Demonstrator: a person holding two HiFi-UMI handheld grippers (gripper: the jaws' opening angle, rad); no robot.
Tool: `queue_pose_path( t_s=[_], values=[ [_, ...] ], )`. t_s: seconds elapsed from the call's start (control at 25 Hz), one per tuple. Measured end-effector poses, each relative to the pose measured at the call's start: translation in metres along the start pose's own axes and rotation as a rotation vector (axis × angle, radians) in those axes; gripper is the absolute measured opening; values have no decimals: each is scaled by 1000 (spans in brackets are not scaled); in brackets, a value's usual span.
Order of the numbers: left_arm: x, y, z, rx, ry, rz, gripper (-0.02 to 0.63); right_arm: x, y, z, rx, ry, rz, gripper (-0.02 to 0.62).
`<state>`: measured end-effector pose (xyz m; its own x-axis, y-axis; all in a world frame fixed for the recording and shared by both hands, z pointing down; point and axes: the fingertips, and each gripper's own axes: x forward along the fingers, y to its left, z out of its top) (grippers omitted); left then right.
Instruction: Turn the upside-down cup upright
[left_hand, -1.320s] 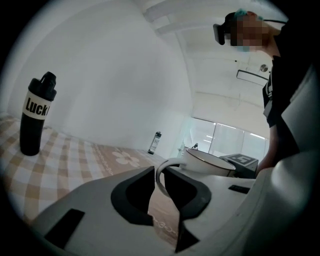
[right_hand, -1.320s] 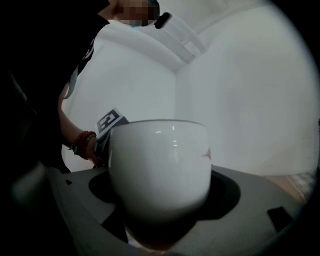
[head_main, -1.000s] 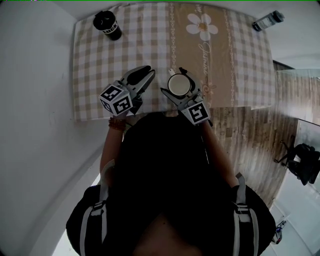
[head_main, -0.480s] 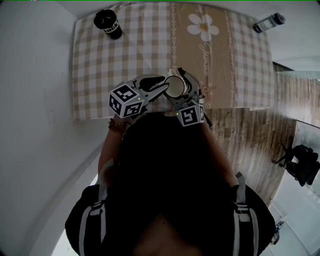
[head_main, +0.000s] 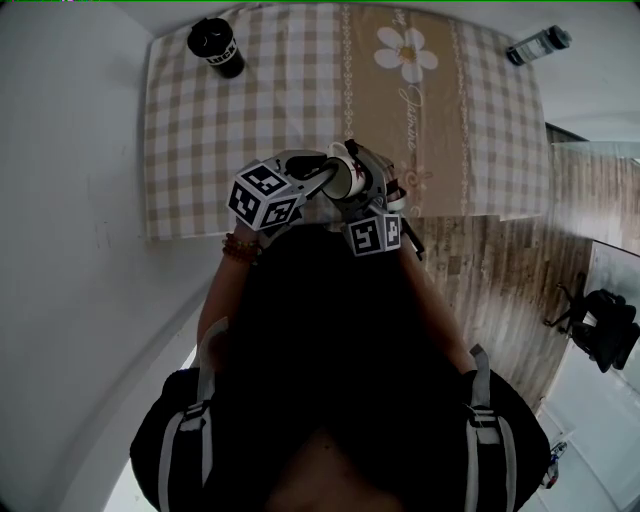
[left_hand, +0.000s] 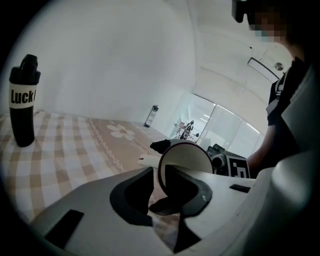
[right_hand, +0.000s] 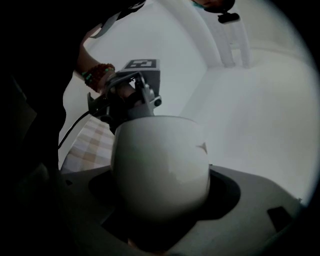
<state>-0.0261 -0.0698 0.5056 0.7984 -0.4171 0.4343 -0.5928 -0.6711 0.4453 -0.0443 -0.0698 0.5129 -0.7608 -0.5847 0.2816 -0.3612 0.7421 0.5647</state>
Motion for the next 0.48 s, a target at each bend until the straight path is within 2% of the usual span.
queue_pose_path(
  t_s=[0.08, 0.2, 0.32, 0.48],
  values=[
    [3, 1, -3, -37, 18, 10, 55, 1, 2, -2, -15, 12, -5, 413],
    [3, 2, -3, -77, 13, 15, 48, 1, 3, -3, -26, 22, -6, 414],
    [2, 4, -3, -118, -29, 21, 41, 2, 4, -4, -60, 29, 0, 417],
    [0, 7, 2, -125, -102, 32, 41, 0, 5, 1, 13, -21, 50, 419]
  ],
)
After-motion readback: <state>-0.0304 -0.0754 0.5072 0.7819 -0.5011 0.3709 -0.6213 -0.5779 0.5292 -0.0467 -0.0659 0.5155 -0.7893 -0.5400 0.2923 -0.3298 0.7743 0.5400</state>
